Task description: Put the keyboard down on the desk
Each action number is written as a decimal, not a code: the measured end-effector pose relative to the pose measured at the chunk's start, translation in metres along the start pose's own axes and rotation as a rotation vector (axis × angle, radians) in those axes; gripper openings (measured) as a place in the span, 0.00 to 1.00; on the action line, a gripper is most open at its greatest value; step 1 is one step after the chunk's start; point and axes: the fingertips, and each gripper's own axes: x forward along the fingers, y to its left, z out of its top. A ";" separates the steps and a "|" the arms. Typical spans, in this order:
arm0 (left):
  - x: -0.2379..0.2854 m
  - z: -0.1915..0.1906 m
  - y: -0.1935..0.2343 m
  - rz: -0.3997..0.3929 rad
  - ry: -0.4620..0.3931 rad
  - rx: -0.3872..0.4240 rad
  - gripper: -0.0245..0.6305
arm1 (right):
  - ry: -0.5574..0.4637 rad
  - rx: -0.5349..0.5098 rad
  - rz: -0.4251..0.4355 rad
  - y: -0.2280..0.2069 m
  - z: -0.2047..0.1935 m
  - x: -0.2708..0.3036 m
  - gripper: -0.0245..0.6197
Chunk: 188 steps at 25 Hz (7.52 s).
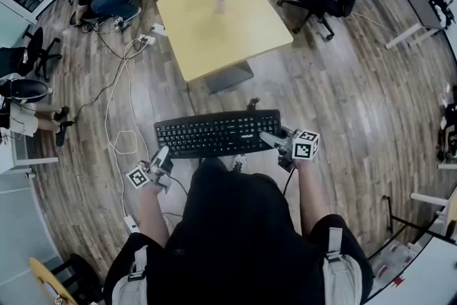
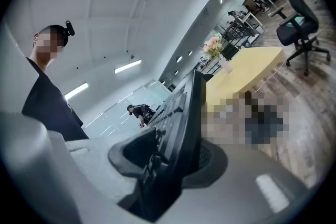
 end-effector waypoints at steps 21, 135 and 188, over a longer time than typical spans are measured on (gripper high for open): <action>0.035 -0.010 -0.005 -0.008 -0.021 -0.002 0.21 | 0.004 0.021 -0.009 -0.023 0.011 -0.025 0.29; 0.310 0.280 0.219 0.076 0.197 -0.064 0.21 | 0.112 0.206 -0.228 -0.295 0.238 0.208 0.37; 0.386 0.287 0.310 0.388 0.318 0.092 0.26 | 0.387 0.162 -0.507 -0.442 0.261 0.231 0.55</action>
